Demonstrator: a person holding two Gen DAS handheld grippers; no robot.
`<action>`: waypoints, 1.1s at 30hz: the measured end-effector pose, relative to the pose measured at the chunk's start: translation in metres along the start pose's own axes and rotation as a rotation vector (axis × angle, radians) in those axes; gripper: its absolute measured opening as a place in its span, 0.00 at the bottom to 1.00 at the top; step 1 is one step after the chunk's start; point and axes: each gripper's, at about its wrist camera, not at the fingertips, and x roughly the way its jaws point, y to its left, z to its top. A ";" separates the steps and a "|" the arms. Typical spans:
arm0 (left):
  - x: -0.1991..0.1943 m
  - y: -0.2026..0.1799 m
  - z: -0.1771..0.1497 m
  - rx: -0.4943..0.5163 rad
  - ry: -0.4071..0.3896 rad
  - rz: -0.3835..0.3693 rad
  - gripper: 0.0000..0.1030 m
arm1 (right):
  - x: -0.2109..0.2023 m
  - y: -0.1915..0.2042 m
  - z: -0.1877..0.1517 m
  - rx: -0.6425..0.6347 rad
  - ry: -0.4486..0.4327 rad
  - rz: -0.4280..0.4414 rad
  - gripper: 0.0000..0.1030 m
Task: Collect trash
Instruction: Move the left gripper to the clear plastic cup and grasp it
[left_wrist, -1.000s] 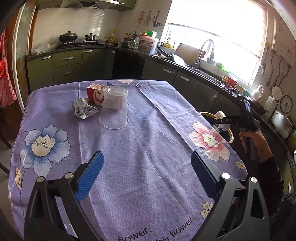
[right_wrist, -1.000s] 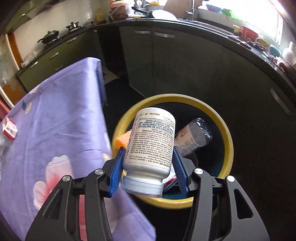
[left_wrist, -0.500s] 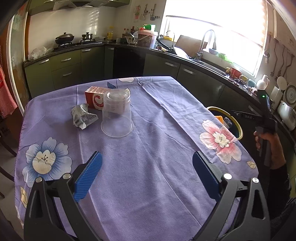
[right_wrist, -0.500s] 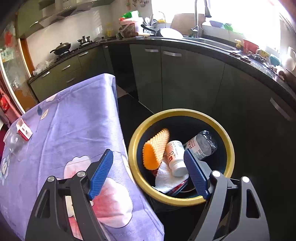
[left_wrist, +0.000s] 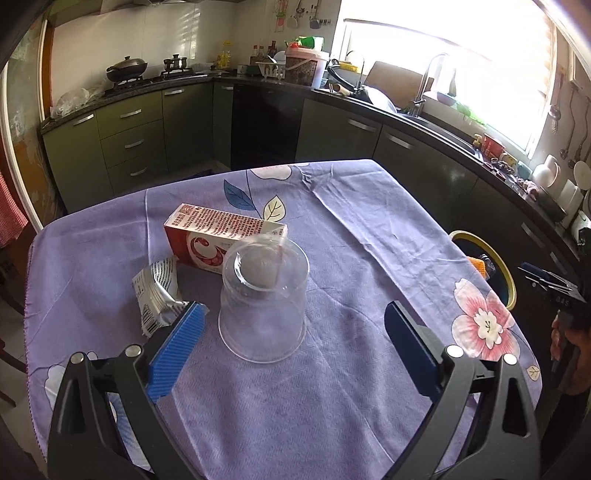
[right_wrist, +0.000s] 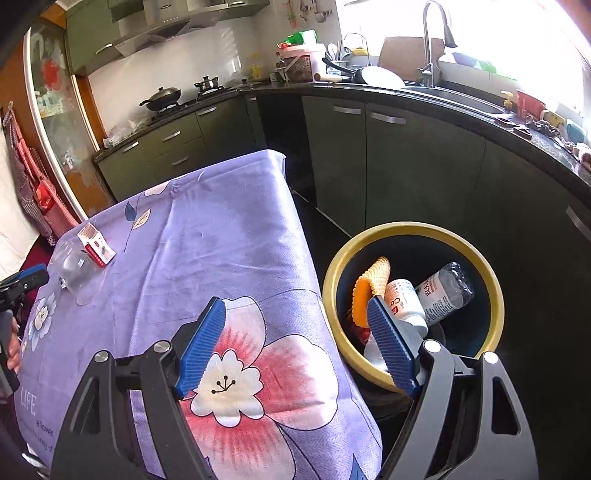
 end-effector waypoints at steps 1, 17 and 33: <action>0.006 0.002 0.002 -0.002 0.008 -0.002 0.91 | 0.001 0.000 -0.001 -0.001 0.000 0.003 0.76; 0.050 0.013 0.005 -0.018 0.060 -0.029 0.74 | 0.017 -0.002 -0.005 0.008 0.033 0.021 0.76; 0.046 0.011 0.003 -0.003 0.045 -0.037 0.59 | 0.013 0.002 -0.006 0.002 0.032 0.036 0.76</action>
